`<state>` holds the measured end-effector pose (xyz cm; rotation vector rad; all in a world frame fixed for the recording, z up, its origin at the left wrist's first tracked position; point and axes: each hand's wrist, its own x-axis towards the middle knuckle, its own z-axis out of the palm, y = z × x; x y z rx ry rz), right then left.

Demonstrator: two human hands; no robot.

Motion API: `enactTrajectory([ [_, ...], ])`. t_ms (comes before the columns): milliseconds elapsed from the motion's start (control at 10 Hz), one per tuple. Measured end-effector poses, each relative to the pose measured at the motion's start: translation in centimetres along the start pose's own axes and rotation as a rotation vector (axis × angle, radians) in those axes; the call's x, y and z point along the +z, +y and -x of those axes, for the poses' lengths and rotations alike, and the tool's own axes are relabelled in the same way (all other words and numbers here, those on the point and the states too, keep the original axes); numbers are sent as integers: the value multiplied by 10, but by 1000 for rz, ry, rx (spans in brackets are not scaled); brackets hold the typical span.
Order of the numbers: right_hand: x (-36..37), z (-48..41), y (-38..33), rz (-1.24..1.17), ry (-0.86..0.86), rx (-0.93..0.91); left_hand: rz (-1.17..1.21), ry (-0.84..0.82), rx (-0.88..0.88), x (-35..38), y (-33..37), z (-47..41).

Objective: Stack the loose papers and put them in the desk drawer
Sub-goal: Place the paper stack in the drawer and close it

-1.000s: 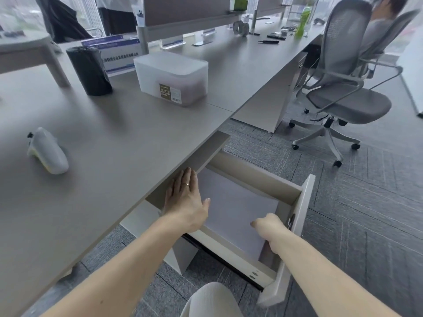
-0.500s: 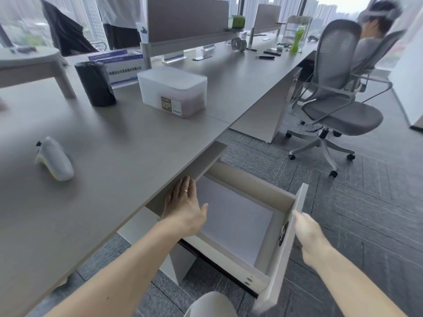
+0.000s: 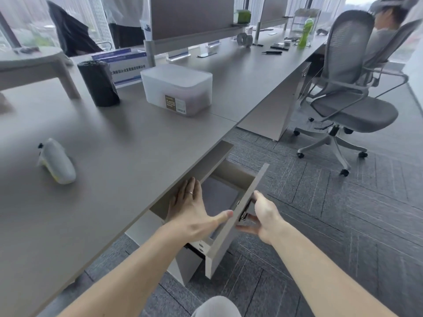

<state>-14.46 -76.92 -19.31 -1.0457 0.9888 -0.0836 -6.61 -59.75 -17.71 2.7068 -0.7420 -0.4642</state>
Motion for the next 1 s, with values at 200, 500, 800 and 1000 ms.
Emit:
enactTrajectory([
  [200,49,-9,-5,-9,-18,27,-24,3,-11,3,0,-4],
  [500,97,-25,-9,-100,-139,-3,-35,32,-3,3,-2,-8],
  [800,108,-37,-9,-70,-173,2,-65,25,-4,3,-2,-9],
  [1000,94,-19,-29,53,-203,25,-63,-1,0,-3,-1,-8],
])
